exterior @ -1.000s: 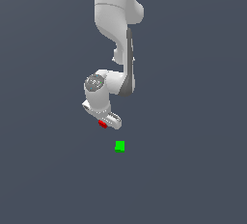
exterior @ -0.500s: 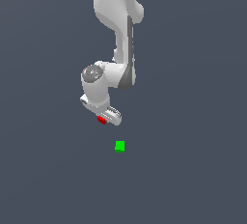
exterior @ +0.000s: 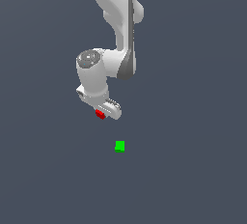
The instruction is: Stack the red cube on top of the green cube.
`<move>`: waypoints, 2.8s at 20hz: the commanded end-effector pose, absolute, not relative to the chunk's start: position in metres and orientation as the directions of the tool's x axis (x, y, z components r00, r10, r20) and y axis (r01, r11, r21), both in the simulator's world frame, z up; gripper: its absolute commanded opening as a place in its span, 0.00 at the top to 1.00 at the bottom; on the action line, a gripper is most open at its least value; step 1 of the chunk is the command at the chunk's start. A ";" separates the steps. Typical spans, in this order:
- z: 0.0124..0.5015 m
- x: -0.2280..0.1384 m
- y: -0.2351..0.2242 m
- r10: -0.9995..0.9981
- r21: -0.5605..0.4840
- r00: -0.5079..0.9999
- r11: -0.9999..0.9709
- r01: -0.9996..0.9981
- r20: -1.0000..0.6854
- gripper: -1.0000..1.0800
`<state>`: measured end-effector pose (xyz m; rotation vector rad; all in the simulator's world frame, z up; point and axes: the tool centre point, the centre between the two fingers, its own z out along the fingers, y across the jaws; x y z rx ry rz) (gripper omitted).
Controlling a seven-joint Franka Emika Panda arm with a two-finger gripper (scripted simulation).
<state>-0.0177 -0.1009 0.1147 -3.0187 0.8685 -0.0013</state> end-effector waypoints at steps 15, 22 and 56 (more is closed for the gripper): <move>0.106 0.008 -0.083 -0.531 -0.001 0.847 -0.847 -0.531 0.001 1.00; 0.091 0.042 -0.059 -0.531 -0.001 0.847 -0.847 -0.531 0.000 1.00; 0.062 0.111 -0.016 -0.531 0.000 0.847 -0.847 -0.531 0.000 0.04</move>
